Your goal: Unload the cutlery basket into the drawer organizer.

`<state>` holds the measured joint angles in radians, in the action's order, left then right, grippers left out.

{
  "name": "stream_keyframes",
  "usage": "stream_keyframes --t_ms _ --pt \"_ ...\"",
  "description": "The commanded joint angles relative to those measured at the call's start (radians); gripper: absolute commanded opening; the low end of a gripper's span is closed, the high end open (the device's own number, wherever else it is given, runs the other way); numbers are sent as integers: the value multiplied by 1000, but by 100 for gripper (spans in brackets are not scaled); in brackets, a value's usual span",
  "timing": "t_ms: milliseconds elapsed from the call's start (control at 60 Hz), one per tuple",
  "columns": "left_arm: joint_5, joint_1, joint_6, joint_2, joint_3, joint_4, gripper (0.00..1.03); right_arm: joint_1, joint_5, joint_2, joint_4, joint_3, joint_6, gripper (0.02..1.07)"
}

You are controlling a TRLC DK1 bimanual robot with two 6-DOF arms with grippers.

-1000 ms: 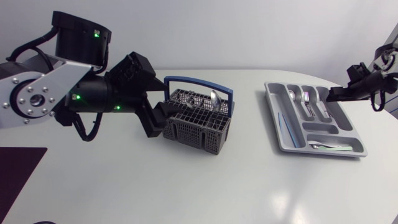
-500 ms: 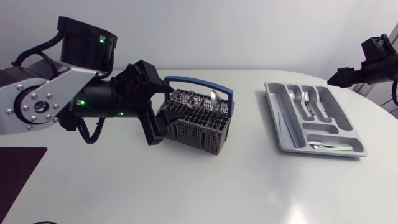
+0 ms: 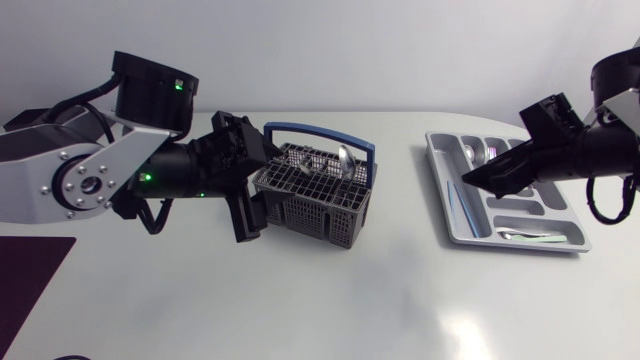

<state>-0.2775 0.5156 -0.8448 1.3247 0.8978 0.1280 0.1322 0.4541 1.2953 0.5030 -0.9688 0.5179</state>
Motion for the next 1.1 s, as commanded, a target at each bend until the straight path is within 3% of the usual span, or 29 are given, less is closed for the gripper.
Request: stream_keyframes --t_ms 0,283,500,700,1083 --pt "9 8 -27 39 21 -1 97 -46 9 -48 -24 76 22 89" --pt "52 78 -62 111 81 35 96 -184 11 -180 -78 242 19 89" --pt "144 70 -243 179 69 -67 96 -275 8 -214 -104 306 8 89" --pt "159 60 -412 194 50 -166 91 -284 8 -214 -112 312 10 89" --pt "182 44 -731 252 90 -99 83 -304 5 -217 -116 323 7 89"
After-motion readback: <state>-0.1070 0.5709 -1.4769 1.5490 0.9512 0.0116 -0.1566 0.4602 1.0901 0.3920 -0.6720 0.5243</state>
